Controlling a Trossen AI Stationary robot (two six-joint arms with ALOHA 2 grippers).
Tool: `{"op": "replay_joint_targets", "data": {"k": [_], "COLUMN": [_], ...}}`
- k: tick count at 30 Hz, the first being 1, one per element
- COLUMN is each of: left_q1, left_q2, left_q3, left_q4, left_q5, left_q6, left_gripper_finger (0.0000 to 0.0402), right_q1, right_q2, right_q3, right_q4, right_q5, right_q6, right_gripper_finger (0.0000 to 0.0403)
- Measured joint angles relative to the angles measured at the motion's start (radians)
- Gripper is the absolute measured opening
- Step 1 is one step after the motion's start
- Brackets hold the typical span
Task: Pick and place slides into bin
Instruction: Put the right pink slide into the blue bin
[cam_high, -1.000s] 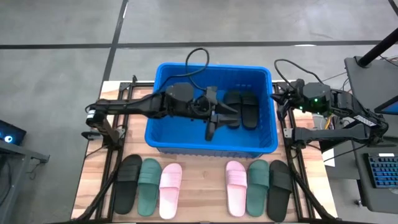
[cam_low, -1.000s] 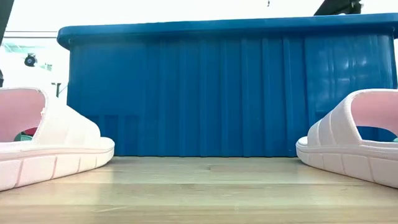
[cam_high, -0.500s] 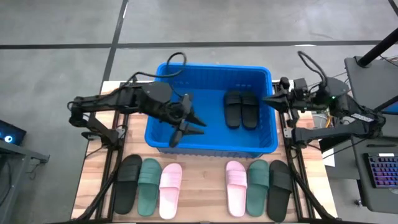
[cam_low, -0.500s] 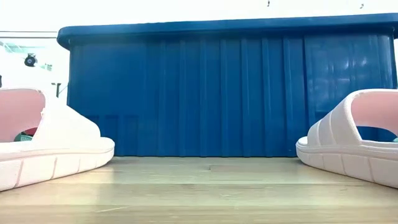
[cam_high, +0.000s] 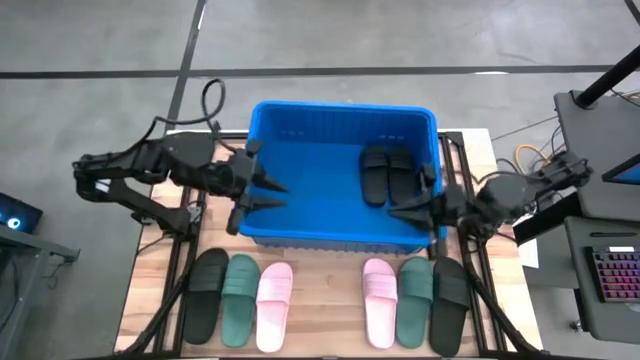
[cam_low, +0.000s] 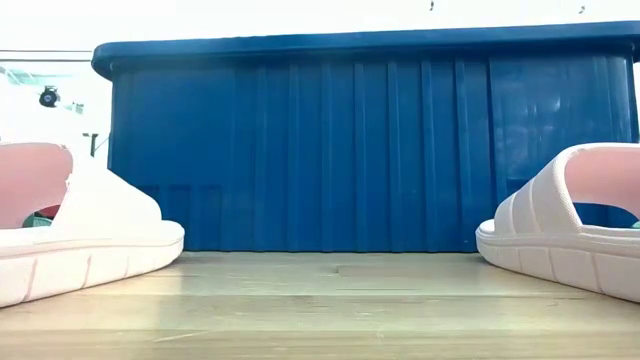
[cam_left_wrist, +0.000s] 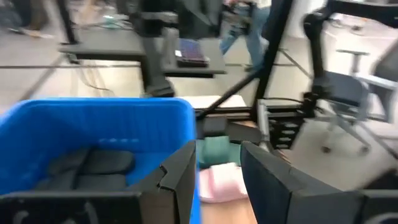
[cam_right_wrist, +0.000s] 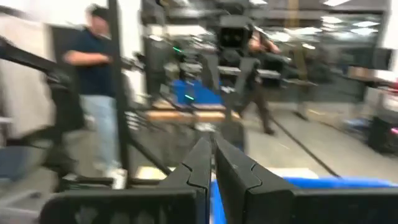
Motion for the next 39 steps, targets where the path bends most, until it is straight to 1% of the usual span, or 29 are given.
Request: {"op": "replay_joint_targets", "data": {"k": [1, 3, 5, 8, 12, 15, 20, 23, 26, 30, 35, 39], "left_q1": [0.000, 0.000, 0.000, 0.000, 0.000, 0.000, 0.000, 0.000, 0.000, 0.000, 0.000, 0.000], "left_q2": [-0.024, -0.068, -0.111, -0.169, -0.230, -0.265, -0.303, -0.315, -0.320, -0.318, -0.310, -0.306], "left_q3": [-0.046, -0.141, -0.239, -0.371, -0.520, -0.613, -0.746, -0.796, -0.814, -0.830, -0.843, -0.843], "left_q4": [0.033, 0.109, 0.193, 0.292, 0.409, 0.518, 0.678, 0.761, 0.769, 0.767, 0.767, 0.768], "left_q5": [-0.012, -0.016, -0.016, -0.016, -0.019, -0.027, -0.072, -0.075, -0.075, -0.075, -0.104, -0.122], "left_q6": [-0.001, -0.026, -0.050, -0.086, -0.161, -0.183, -0.186, -0.194, -0.239, -0.266, -0.292, -0.315], "left_gripper_finger": [0.0111, 0.0111, 0.0111, 0.0111, 0.0111, 0.0111, 0.0111, 0.0111, 0.0111, 0.0111, 0.0111, 0.0111], "right_q1": [0.019, 0.043, 0.058, 0.079, 0.101, 0.123, 0.134, 0.132, 0.135, 0.146, 0.146, 0.160], "right_q2": [0.015, 0.041, 0.063, 0.081, 0.100, 0.125, 0.178, 0.210, 0.241, 0.268, 0.272, 0.285], "right_q3": [0.000, 0.000, 0.000, 0.000, 0.001, 0.001, 0.001, 0.001, 0.001, 0.001, 0.001, 0.002], "right_q4": [-0.001, -0.004, -0.018, -0.064, -0.125, -0.130, -0.123, -0.154, -0.197, -0.224, -0.234, -0.316], "right_q5": [0.051, 0.098, 0.103, 0.097, 0.044, 0.022, 0.001, 0.001, -0.027, -0.080, -0.143, -0.217], "right_q6": [0.001, 0.030, 0.067, 0.169, 0.296, 0.333, 0.362, 0.456, 0.484, 0.528, 0.514, 0.513], "right_gripper_finger": [0.0013, 0.0013, 0.0013, 0.0013, 0.0024, 0.0055, 0.0140, 0.0189, 0.0213, 0.0218, 0.0219, 0.0219]}}
